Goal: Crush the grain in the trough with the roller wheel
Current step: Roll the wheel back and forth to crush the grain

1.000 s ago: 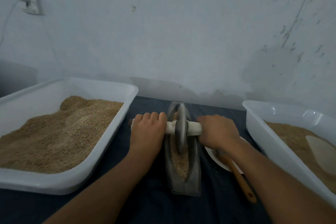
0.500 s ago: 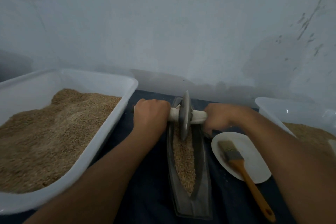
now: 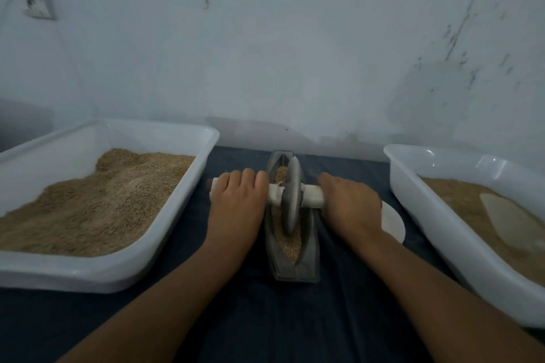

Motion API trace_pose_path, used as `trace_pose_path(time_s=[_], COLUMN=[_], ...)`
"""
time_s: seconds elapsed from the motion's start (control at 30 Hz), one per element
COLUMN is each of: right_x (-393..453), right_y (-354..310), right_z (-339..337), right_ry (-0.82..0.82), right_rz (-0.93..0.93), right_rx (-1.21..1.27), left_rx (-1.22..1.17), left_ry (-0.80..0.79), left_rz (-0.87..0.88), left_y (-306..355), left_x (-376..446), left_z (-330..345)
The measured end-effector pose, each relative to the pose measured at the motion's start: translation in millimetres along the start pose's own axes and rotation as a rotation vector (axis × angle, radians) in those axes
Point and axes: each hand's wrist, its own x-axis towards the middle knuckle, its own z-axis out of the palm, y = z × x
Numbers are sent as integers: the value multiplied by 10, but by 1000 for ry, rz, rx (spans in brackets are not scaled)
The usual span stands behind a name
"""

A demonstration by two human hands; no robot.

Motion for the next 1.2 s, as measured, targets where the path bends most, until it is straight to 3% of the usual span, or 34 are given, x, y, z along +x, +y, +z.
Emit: trace_pose_path(time_s=[0.17, 0.5, 0.67, 0.83, 1.03, 1.2], right_x=[-182, -181, 116, 541, 967, 1115], right_y=[-63, -53, 32, 160, 241, 228], right_z=[-145, -156, 15, 113, 188, 125], right_ry=[136, 116, -193, -465, -875, -991], right_rz=[-15, -32, 42, -15, 34, 44], right_rx=[33, 68, 34, 44, 208, 212], left_rx=[11, 17, 32, 68, 108, 89], left_ry=[14, 16, 25, -33, -119, -175], left_rz=[65, 94, 32, -14, -55, -47], left_y=[-3, -65, -54, -92, -137, -179], left_x=[-247, -308, -19, 288, 641, 717], left_z=[-145, -112, 34, 198, 382, 410])
